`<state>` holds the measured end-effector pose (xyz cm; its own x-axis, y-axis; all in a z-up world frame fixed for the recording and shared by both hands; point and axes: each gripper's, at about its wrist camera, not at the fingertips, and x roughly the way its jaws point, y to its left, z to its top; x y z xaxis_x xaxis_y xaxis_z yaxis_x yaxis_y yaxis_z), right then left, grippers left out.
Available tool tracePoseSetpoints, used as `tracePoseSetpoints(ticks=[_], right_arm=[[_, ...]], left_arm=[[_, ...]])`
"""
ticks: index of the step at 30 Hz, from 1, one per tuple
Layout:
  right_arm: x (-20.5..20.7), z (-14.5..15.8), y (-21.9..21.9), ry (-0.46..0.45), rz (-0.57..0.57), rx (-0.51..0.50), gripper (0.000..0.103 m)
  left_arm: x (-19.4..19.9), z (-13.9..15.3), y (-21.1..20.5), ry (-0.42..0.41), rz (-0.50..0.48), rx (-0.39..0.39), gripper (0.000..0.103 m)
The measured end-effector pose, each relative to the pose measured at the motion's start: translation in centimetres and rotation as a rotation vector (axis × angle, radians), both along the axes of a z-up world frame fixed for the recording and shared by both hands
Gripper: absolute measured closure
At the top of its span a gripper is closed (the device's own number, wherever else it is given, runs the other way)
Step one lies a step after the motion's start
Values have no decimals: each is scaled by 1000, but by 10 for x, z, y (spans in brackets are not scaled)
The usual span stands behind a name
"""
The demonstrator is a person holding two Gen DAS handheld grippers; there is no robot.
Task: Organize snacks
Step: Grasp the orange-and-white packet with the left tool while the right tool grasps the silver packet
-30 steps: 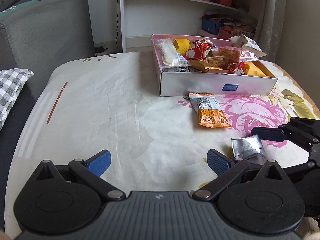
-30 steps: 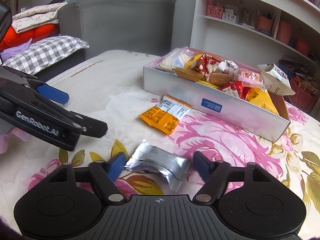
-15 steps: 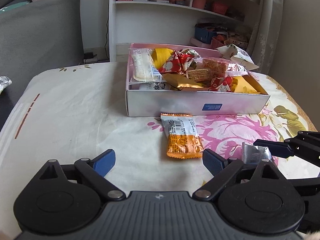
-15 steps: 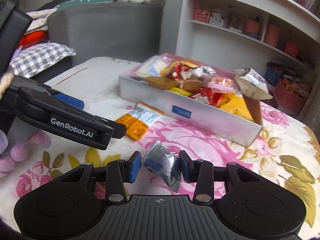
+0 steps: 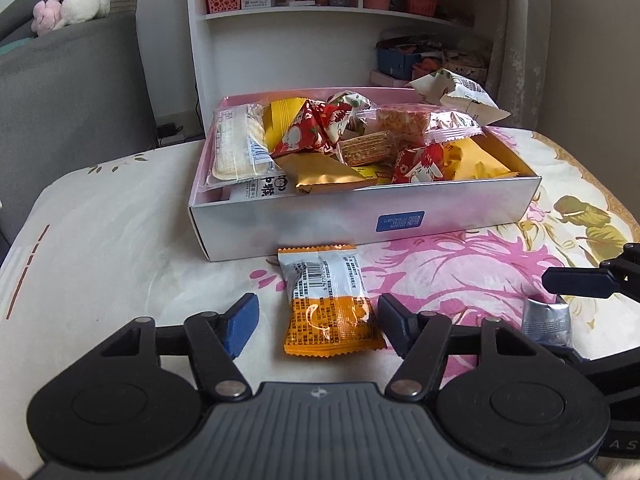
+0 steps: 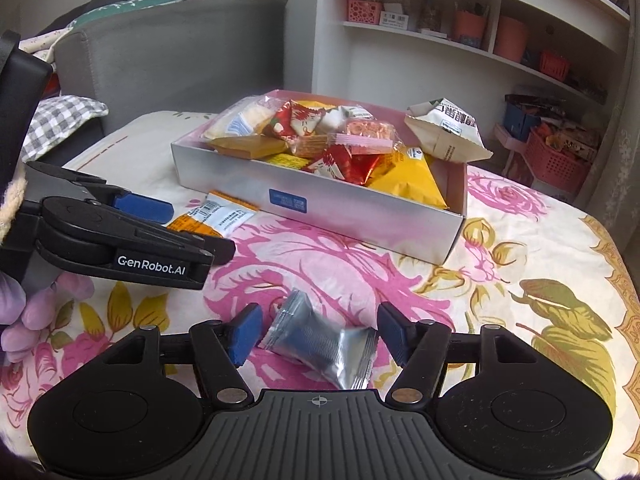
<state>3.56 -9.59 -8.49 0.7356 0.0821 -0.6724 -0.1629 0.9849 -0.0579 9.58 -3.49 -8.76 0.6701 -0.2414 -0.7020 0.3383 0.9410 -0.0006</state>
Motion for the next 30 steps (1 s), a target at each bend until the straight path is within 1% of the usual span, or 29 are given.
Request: tracePoseSetpoints(ticks=[1,3,8,15,19,27,30], right_arm=[[0,-1,0,-1,2,0,39],[2,0,0,-1,4,2,39],[3,1,0,17,5,12,42],[-8,7,-5,21,61,31,42],[-11,4,-6,37,67,15,42],[-8,4,-6,24,61,0,41],[-6,6,-8,18,74,-21,41]], left_arm=[[0,1,1,0,1,-2,52],[0,1,0,-1,5,3,61],[0,4,0,15,8,5,68],[-3,8,7,56,3,-25,68],[-5,11,11,82,3,-48,68],[-12,15,12,83,-12,-46,68],[-13,15,11,87,-16,-41,68]])
